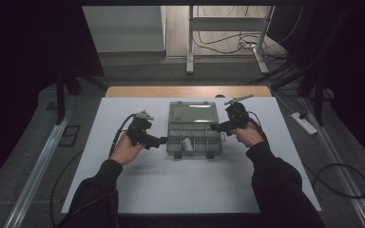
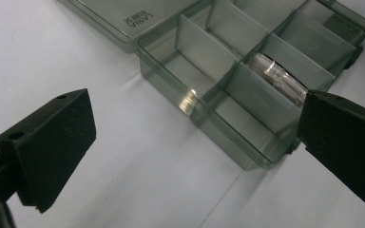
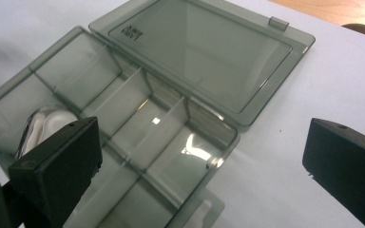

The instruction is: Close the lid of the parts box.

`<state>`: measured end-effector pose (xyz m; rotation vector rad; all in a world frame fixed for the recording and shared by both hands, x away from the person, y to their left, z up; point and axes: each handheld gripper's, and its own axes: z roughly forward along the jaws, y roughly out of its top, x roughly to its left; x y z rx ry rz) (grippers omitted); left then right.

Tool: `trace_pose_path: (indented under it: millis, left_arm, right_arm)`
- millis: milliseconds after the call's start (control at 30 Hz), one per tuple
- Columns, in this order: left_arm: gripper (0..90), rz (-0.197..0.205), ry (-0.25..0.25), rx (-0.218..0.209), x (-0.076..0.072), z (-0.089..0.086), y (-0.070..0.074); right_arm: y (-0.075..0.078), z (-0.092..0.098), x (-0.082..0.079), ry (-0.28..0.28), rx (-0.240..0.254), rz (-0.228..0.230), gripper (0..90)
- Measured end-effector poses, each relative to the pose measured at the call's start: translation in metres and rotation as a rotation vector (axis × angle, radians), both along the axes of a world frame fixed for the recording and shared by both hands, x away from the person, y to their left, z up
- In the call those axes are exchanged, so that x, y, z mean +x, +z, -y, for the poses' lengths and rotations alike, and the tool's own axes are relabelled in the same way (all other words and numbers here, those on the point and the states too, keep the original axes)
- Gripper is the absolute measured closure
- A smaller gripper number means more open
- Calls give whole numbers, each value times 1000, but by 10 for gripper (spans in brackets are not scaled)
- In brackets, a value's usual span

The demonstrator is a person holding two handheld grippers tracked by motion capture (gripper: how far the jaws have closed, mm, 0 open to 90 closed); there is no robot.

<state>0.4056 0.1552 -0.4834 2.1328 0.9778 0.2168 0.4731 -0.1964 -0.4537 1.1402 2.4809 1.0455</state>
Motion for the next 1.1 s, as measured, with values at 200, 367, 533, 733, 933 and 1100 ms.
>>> trace_pose_path:
  millis: [200,367,533,733,933,1100]
  left_arm:
    - [0,12,7,9,7,7,-2]
    - [0,14,3,10,12,12,-5]
    - [0,9,1,-16,18,15,-8]
    - [0,-5,-14,-12,25,20,-10]
    - [0,0,-38,6,29,25,-11]
    - [0,12,-52,6,32,25,-12]
  right_arm:
    - [-4,-3,11,-27,7,-16,0]
    - [-7,-7,21,-59,2,-45,0]
    - [-9,-10,32,-79,-9,-78,0]
    - [-10,-14,45,-64,-48,-70,0]
    - [-13,-16,53,-75,-66,-72,0]
    - [-16,-17,61,-103,-60,-91,0]
